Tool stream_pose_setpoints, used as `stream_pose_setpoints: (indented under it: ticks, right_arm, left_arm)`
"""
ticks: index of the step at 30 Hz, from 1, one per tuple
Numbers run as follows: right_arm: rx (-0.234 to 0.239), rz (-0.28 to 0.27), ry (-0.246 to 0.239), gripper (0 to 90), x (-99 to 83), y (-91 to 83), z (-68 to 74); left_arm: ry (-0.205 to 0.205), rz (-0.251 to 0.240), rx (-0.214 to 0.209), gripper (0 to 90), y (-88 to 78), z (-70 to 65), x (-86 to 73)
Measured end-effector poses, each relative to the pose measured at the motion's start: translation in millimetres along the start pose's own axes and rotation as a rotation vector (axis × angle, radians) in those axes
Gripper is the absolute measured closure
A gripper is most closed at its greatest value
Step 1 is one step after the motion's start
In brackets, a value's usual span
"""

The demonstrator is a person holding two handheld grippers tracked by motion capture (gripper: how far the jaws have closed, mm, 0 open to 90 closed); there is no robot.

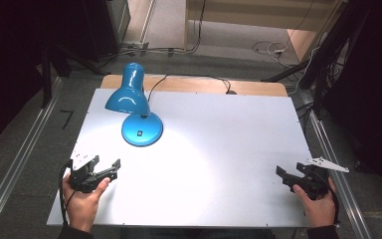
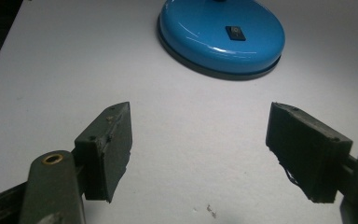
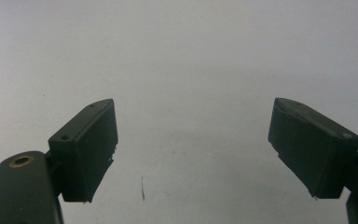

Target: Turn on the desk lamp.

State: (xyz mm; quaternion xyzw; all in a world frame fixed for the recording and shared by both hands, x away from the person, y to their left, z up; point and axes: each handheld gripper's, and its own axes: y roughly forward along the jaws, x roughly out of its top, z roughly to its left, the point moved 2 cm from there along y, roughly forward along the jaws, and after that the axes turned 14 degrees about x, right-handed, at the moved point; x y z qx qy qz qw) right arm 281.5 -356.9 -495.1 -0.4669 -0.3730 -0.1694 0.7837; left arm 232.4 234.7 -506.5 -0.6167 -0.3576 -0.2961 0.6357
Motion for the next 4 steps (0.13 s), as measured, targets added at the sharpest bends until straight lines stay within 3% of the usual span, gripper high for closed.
stream_pose_setpoints:
  ticks: [4]
  right_arm:
    - [-0.011, 0.003, -0.004, 14.5, -0.4, 0.3, -1.6]
  left_arm:
    - [-0.007, 0.003, 0.007, 21.2, 1.0, 2.6, -0.6]
